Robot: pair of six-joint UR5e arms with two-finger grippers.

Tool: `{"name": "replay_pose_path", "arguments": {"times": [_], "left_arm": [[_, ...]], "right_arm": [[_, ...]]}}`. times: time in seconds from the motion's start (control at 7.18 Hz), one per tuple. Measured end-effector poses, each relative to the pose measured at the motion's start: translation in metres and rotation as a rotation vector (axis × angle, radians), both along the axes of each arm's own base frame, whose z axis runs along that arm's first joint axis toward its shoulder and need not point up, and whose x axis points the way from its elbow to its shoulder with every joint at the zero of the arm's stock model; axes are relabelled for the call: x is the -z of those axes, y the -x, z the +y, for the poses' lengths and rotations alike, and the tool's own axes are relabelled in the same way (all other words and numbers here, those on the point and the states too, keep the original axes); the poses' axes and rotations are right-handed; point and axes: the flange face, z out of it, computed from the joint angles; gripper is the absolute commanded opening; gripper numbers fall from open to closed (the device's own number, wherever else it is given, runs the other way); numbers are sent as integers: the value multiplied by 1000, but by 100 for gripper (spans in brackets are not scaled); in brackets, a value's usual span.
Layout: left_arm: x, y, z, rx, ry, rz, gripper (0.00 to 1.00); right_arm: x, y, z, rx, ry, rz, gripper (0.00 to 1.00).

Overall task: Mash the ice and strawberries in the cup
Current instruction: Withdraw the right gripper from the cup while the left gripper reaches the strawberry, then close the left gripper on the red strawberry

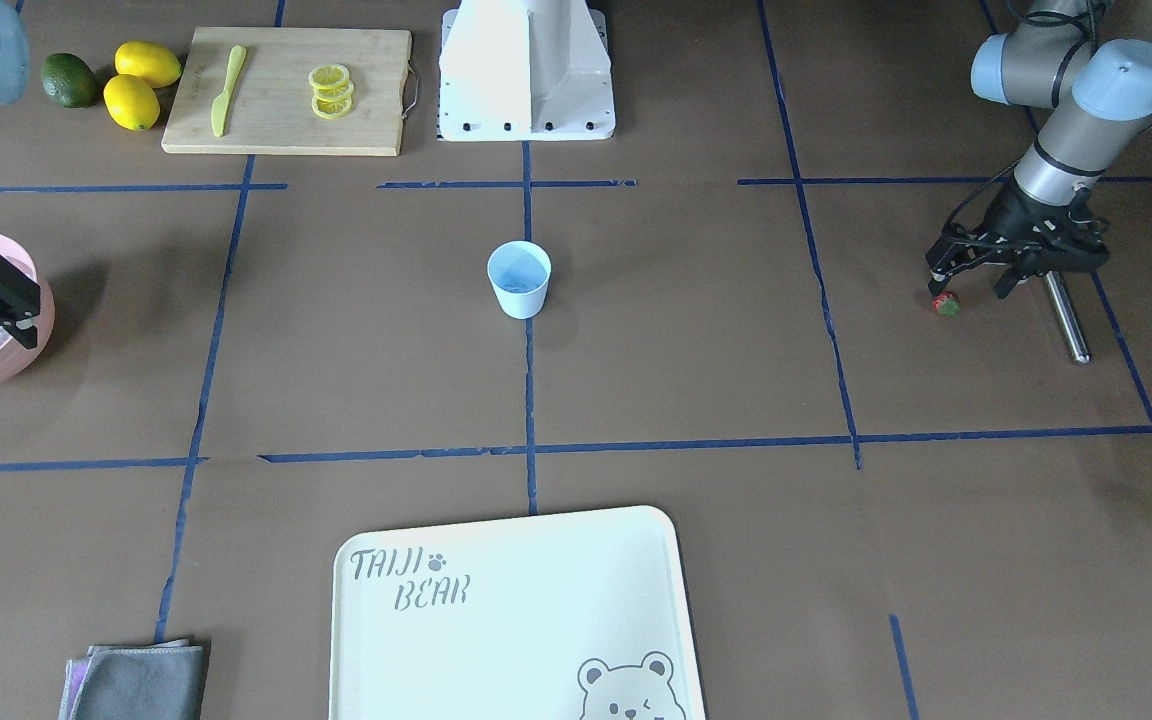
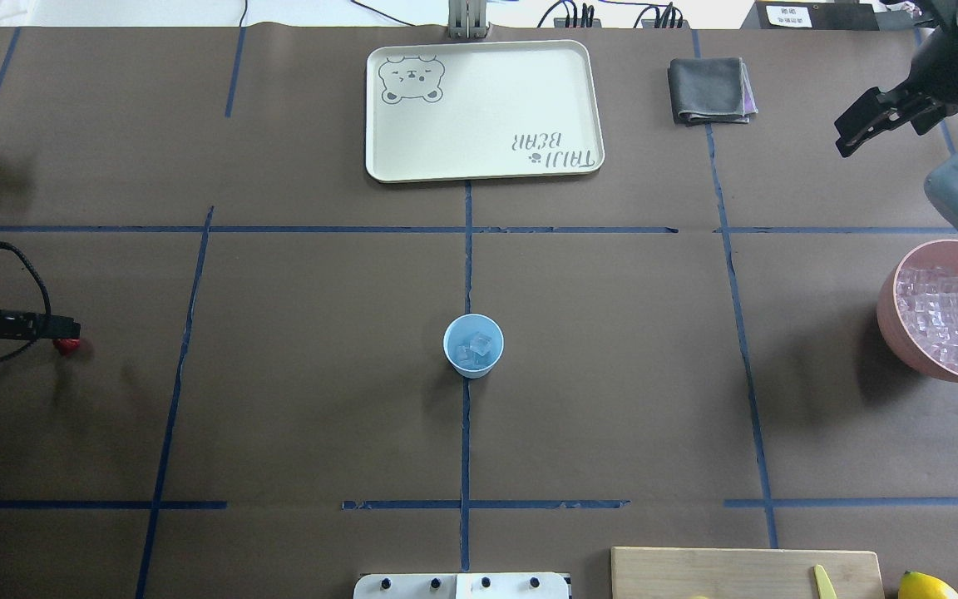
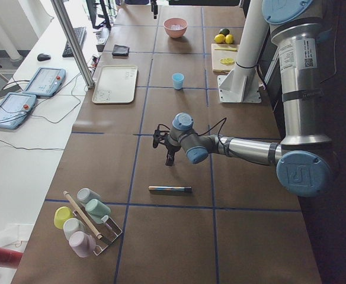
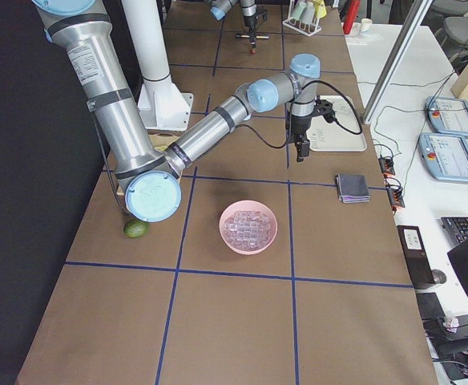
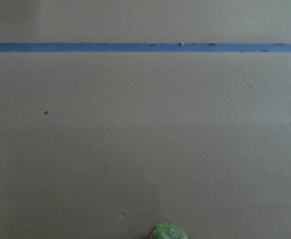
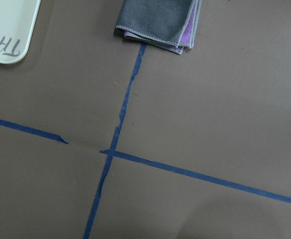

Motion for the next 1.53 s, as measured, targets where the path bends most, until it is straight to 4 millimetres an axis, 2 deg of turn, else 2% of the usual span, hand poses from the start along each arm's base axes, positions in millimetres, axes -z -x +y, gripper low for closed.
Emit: {"name": "replay_pose_path", "arguments": {"times": [0.7,0.84,0.97,1.25,1.39,1.53], "left_arm": [[-10,-23,0,-35,7,-14,89],[-10,-25,-2,-37,6,-15,84],[-11,-26,-2,-39,6,-16,72],[-12,-25,-2,-38,7,-18,19],[-12,-23,-2,-37,8,-18,3],[-12,-21,-1,-37,9,-16,0]], "right_arm": [[-7,-11,-1,-8,10,-3,99],[-7,-12,-1,-10,10,-4,99],[-7,-13,-1,-11,11,-4,99],[-7,-14,-1,-11,15,-13,99],[-7,-14,0,-10,17,-17,99],[-7,-14,-1,-11,18,-19,99]]}}
